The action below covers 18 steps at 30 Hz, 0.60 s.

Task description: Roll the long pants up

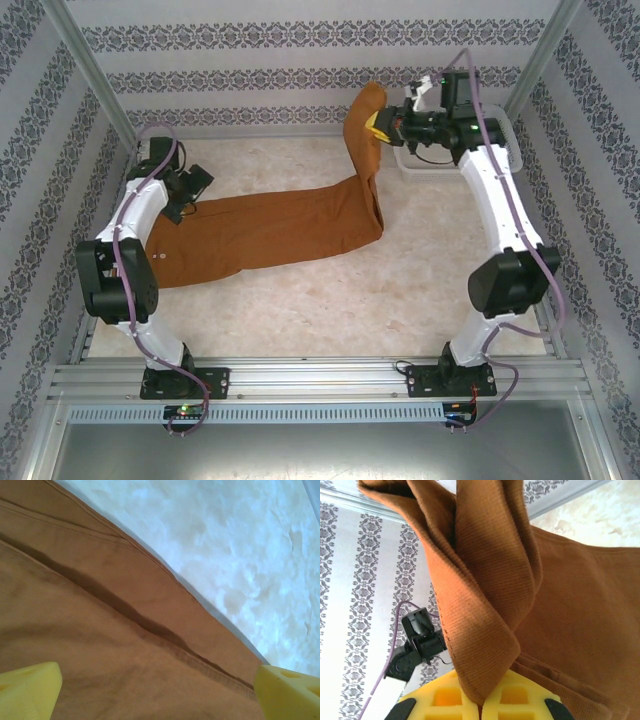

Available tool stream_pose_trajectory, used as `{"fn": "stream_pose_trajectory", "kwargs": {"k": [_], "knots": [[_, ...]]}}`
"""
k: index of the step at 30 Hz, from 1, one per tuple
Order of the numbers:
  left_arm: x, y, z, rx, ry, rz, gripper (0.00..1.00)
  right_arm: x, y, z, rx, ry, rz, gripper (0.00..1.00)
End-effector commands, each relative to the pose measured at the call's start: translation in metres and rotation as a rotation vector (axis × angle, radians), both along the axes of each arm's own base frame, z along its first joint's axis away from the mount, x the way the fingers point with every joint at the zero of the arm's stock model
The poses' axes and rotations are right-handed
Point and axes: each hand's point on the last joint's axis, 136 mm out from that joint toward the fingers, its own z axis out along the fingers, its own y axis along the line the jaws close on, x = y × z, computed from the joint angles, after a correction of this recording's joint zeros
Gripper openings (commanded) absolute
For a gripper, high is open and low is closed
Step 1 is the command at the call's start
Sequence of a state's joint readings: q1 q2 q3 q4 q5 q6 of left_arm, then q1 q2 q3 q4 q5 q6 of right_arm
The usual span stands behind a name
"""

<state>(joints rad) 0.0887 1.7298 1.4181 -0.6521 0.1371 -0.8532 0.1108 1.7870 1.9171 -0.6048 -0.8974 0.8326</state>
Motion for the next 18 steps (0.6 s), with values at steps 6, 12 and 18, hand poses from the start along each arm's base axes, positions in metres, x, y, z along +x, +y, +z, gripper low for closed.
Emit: {"fn": "stream_pose_trajectory", "kwargs": {"k": [6,12,18], "knots": [[0.014,-0.061,-0.013,0.03,0.02,-0.054,0.33,0.025,0.049,0.017,0.111,-0.042,0.103,0.0],[0.033,-0.107,-0.036,0.06,0.071,-0.109,0.0,0.036,0.032,0.01,0.099,-0.023,0.078,0.0],[0.052,-0.148,-0.073,0.069,0.135,-0.163,0.0,0.041,-0.009,0.005,0.087,-0.013,0.012,0.0]]}}
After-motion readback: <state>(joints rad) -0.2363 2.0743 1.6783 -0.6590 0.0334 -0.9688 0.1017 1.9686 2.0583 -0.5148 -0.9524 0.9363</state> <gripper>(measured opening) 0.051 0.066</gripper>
